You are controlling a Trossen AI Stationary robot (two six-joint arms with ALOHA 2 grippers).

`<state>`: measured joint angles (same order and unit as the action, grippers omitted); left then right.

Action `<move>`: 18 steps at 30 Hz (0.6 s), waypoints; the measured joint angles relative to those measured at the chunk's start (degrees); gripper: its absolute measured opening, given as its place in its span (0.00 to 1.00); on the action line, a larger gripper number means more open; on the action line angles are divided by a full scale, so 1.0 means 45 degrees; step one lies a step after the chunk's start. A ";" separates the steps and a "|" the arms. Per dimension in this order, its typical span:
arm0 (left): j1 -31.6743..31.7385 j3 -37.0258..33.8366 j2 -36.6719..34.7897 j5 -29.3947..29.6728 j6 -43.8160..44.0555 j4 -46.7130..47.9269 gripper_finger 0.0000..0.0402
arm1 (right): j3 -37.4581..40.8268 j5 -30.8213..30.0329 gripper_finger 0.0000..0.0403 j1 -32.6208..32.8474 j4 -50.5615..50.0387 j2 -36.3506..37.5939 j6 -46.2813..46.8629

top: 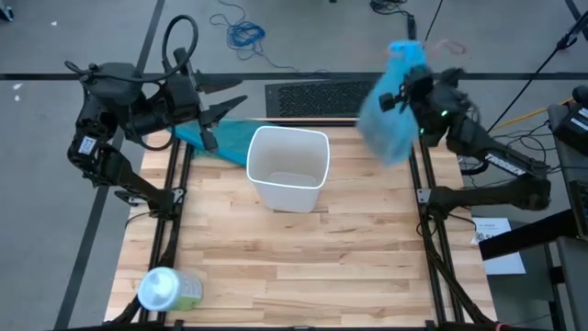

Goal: Place trash/remove bag and relplace
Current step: Remove the light blue trash bag from the trash bin

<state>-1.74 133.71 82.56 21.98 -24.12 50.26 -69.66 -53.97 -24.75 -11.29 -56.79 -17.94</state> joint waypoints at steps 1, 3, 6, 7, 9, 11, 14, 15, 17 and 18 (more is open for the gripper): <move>0.0000 0.0000 -0.0005 0.0000 -0.0001 0.0001 0.32 | 0.0597 0.0006 0.00 0.0000 0.0001 0.0201 0.0366; 0.0003 0.0000 -0.0005 0.0003 -0.0001 -0.0003 0.32 | 0.1826 0.0008 0.00 -0.0014 0.0302 0.0511 0.0980; 0.0010 0.0000 -0.0002 0.0000 -0.0001 -0.0001 0.32 | 0.3516 0.0006 0.00 -0.0139 0.1731 0.0826 0.1169; 0.0010 0.0000 -0.0005 0.0000 -0.0001 -0.0001 0.32 | 0.4006 0.0004 0.00 -0.0189 0.2223 0.0897 0.1207; 0.0010 0.0000 -0.0005 0.0005 -0.0001 -0.0005 0.32 | 0.4778 0.0004 0.00 -0.0289 0.2820 0.1008 0.1525; 0.0010 0.0000 -0.0005 0.0001 -0.0005 0.0003 0.32 | 0.5338 0.0005 0.00 -0.0355 0.3035 0.1072 0.1938; 0.0010 0.0000 -0.0002 0.0000 -0.0010 0.0009 0.32 | 0.5593 -0.0002 0.00 -0.0409 0.3026 0.1095 0.2233; 0.0010 0.0000 0.0000 0.0005 -0.0020 0.0009 0.32 | 0.5593 -0.0002 0.00 -0.0412 0.3191 0.1127 0.2207; 0.0010 0.0000 -0.0003 0.0005 -0.0039 0.0004 0.32 | 0.5593 0.0091 0.00 -0.0300 0.4111 0.1288 0.1957; 0.0010 0.0000 0.0000 0.0005 -0.0041 0.0006 0.32 | 0.5589 0.0116 0.00 -0.0203 0.4601 0.1398 0.1785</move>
<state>-1.69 133.71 82.56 22.00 -24.30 50.29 -44.51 -53.45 -25.67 9.42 -50.49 -9.91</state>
